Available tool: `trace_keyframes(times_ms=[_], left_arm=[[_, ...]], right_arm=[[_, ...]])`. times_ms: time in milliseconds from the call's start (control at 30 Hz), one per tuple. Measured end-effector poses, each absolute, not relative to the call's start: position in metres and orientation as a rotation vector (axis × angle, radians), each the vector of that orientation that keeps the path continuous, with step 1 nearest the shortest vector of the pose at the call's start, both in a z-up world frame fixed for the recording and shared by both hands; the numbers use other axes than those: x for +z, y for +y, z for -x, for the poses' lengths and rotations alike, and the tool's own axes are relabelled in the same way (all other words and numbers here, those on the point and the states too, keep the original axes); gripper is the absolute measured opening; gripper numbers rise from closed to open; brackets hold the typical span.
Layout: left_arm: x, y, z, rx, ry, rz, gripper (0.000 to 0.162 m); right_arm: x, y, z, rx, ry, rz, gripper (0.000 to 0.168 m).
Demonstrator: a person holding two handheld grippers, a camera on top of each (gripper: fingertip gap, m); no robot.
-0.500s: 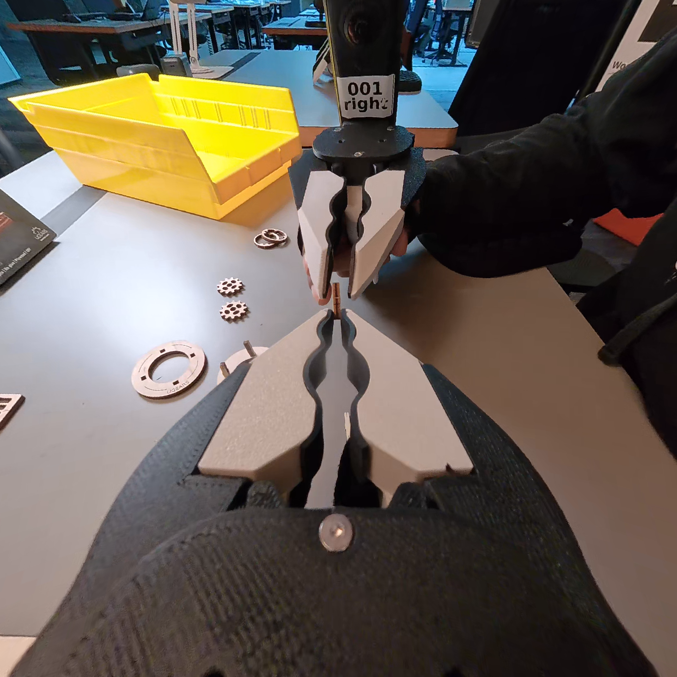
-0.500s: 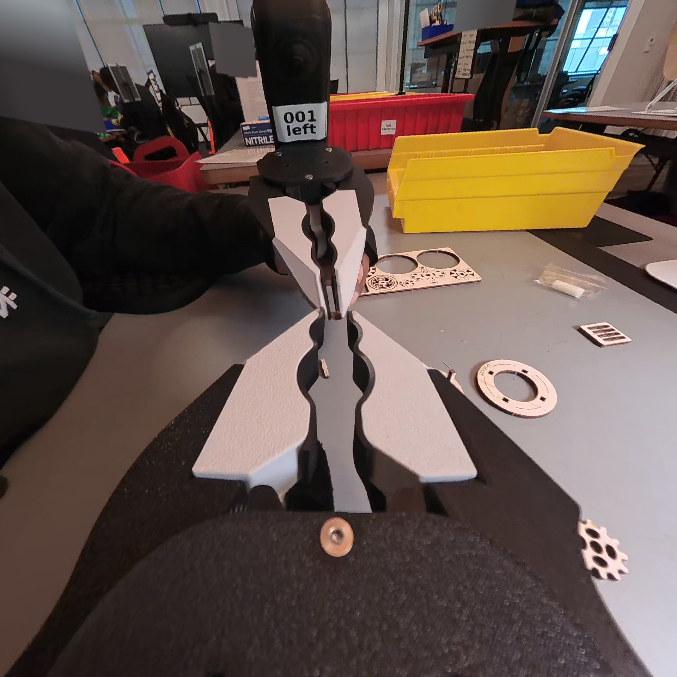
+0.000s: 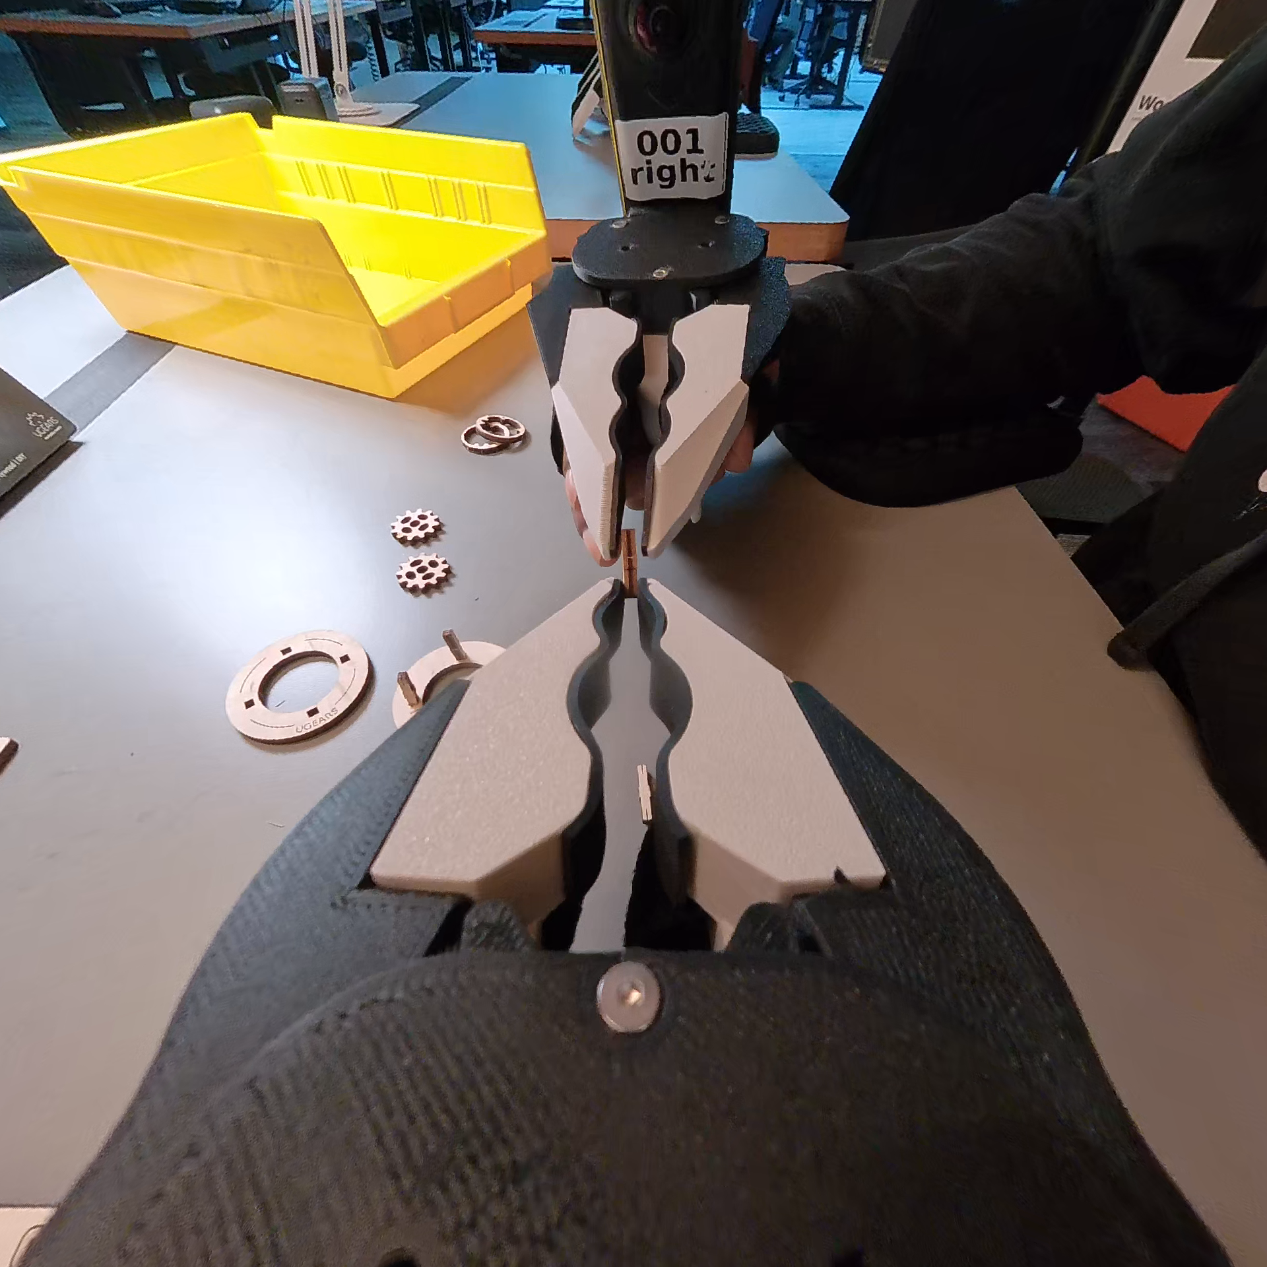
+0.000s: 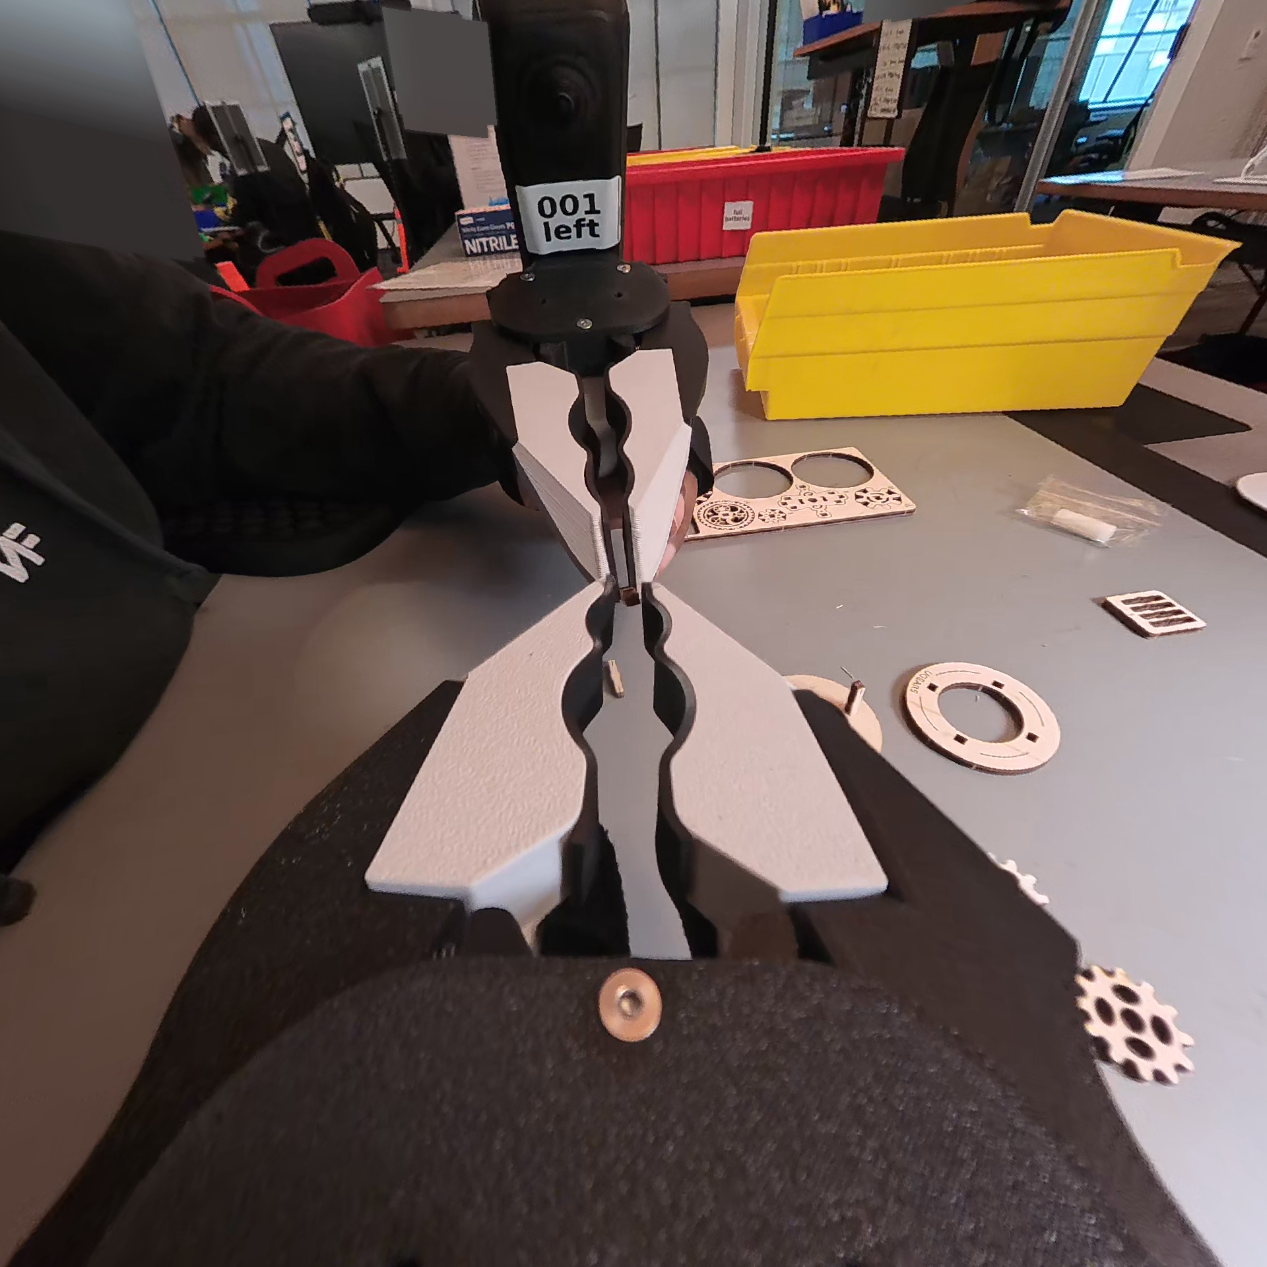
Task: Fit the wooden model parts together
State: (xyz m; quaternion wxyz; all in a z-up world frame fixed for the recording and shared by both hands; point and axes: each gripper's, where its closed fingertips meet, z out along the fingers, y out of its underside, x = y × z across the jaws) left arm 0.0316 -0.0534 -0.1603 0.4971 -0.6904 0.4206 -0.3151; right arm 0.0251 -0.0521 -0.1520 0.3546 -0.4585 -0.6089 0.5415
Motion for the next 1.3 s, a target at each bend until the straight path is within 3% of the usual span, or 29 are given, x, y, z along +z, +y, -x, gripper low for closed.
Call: trace_keyframes(times_ms=[733, 900, 1133, 1300], left_arm=[[-0.159, -0.052, -0.03, -0.766, 1.012, 1.66, 0.002], [-0.166, -0.05, -0.027, -0.751, 1.012, 1.683, 0.027], [-0.173, -0.04, -0.019, -0.671, 0.989, 1.726, 0.022], [-0.198, -0.02, -0.001, -0.457, 0.966, 1.87, 0.036]], right_arm=[[-0.152, -0.051, -0.025, 1.382, -1.579, 1.181, 0.001], [-0.146, -0.047, -0.025, 1.403, -1.532, 1.191, 0.001], [-0.141, -0.04, -0.025, 1.467, -1.47, 1.253, 0.001], [-0.162, -0.021, -0.016, 1.285, -1.545, 1.403, 0.001]])
